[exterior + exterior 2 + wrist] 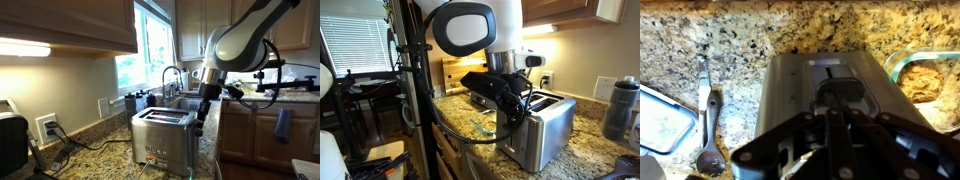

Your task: Put the slice of bread on the left side of the toaster and push the lever down

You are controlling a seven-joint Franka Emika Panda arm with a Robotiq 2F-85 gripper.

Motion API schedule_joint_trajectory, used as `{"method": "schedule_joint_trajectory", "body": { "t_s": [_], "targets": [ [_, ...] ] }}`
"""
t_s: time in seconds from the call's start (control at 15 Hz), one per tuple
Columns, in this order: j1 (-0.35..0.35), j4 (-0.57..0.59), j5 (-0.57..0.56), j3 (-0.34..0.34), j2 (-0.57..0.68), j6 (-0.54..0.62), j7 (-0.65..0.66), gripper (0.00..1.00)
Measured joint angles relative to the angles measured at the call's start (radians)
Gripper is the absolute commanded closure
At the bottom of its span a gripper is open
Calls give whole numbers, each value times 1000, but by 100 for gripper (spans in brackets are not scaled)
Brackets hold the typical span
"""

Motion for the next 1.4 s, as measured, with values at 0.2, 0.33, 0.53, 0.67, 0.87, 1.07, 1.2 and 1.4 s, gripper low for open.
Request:
{"method": "schedule_joint_trajectory", "body": {
  "t_s": [0.2,0.33,0.53,0.67,0.87,1.07,1.2,1.4],
  "targets": [
    [0,0,20,-2,0,-1,-20,97],
    [0,1,28,-3,0,-3,-26,97],
    [5,-7,42,-3,8,-1,-28,97],
    [14,-19,53,-2,26,2,-29,97],
    [22,-24,77,-1,47,4,-39,97],
    [23,-24,104,0,58,20,-65,96],
    [23,-24,115,0,60,38,-86,97],
    [27,-24,126,0,65,69,-124,96]
  ]
}}
